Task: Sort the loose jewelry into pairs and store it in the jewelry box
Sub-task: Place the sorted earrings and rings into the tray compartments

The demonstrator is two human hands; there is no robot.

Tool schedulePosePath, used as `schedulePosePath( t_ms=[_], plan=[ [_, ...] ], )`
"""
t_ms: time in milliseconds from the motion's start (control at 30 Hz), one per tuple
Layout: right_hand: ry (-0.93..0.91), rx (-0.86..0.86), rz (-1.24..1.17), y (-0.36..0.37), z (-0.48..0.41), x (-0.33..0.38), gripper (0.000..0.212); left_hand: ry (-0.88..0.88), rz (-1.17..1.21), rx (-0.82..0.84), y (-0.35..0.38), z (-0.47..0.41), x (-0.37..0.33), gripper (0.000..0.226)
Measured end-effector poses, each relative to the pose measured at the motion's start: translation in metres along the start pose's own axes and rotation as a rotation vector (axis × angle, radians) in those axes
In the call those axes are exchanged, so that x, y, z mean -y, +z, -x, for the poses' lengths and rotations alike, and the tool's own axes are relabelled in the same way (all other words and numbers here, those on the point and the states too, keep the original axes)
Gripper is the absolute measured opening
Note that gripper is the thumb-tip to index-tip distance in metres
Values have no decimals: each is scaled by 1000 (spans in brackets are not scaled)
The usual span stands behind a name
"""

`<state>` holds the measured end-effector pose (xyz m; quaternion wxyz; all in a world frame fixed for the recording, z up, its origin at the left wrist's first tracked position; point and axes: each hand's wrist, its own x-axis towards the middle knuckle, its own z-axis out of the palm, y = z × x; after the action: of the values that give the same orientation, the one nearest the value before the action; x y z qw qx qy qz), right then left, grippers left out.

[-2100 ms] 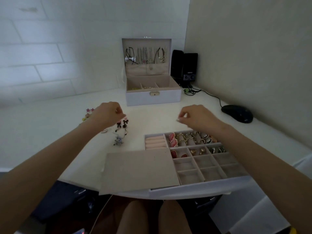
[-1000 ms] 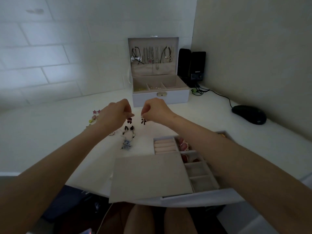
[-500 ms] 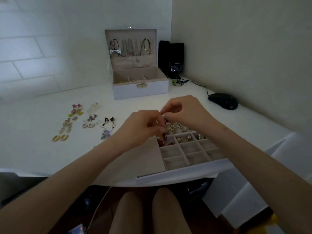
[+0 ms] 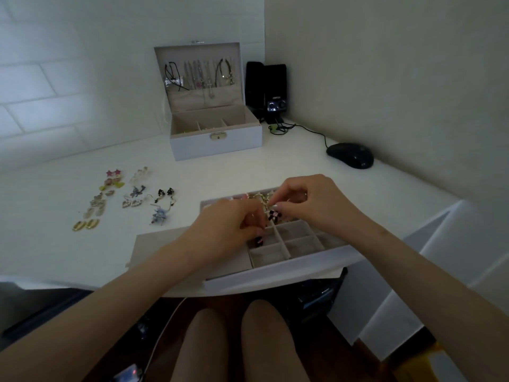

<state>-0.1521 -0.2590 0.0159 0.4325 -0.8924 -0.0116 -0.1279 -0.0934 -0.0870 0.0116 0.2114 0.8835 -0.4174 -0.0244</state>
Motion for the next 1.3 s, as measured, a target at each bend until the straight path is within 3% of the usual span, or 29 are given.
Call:
schedulePosePath(
  t_ms=[133,267,667,900,1300],
  plan=[
    [-1,40,-15,-1,2,1,12,16,-141,47,-6,1,0,15],
    [-12,97,5,-3,3,5,13,90,-308,-31,-2,1,-5,9],
    [21,232,16,9,-1,5,12,93,-359,-27,-5,-1,-2,8],
    [23,274,-1,12,-3,7,12,13,-191,-7,-5,0,2,12],
    [-141,195,439,21,2,16,5,9,-94,-177,-4,5,27,18]
  ],
)
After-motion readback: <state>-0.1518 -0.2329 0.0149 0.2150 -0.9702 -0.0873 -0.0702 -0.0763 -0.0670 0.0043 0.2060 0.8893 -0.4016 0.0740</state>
